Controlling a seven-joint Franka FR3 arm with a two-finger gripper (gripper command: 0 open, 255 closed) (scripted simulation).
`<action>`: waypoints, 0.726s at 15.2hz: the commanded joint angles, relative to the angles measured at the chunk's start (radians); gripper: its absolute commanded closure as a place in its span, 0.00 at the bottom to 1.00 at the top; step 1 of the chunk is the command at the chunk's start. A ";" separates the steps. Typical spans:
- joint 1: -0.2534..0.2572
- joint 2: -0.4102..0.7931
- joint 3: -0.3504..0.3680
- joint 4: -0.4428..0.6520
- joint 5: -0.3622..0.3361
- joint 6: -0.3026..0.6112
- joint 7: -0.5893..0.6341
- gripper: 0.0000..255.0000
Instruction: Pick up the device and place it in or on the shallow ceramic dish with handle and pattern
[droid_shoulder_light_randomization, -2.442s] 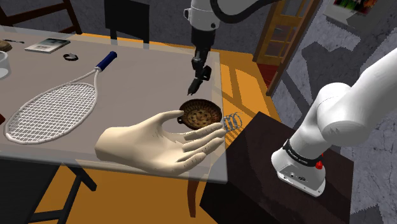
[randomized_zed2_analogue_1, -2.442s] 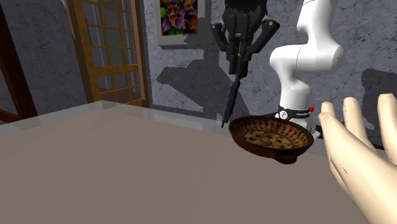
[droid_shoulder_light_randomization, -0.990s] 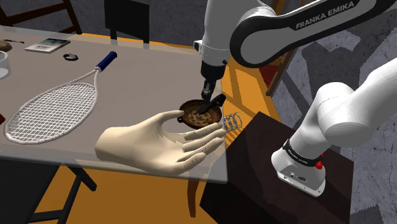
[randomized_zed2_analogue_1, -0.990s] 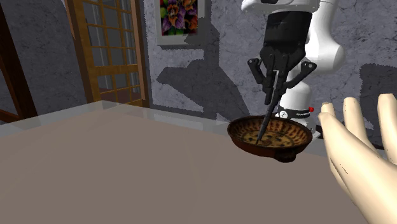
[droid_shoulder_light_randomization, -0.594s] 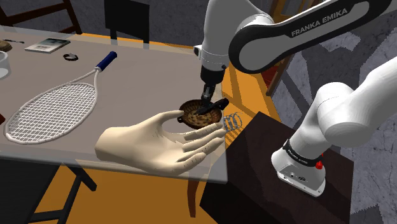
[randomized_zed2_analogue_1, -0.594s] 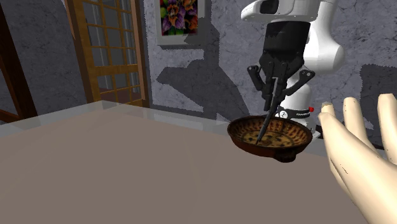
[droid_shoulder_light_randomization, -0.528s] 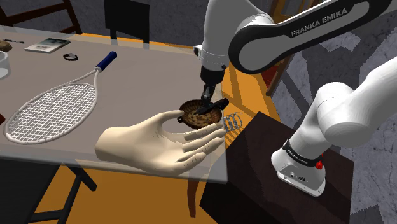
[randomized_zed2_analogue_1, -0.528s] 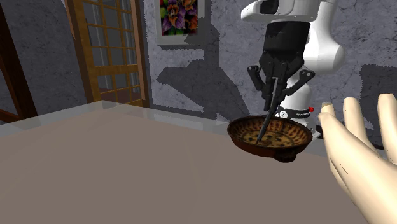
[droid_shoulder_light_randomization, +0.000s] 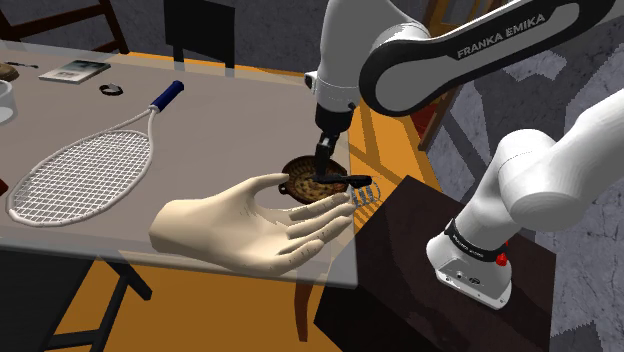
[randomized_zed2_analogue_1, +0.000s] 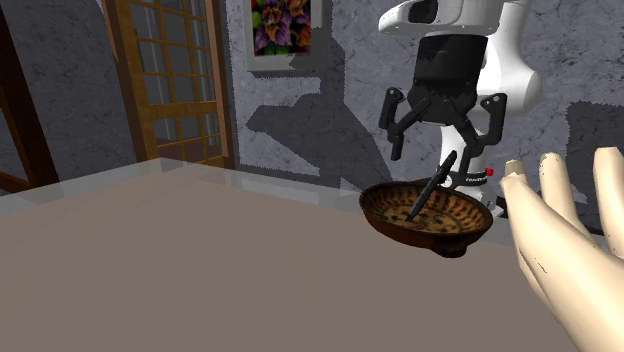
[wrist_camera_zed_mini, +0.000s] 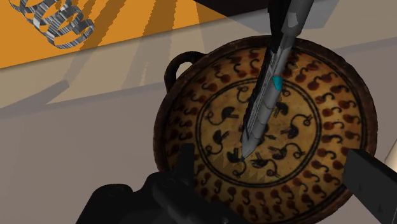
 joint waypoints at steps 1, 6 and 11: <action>0.001 -0.017 -0.002 0.021 0.002 -0.038 -0.002 0.00; 0.004 -0.057 -0.008 0.085 0.005 -0.142 -0.006 0.00; 0.004 -0.057 -0.008 0.086 0.005 -0.142 -0.006 0.00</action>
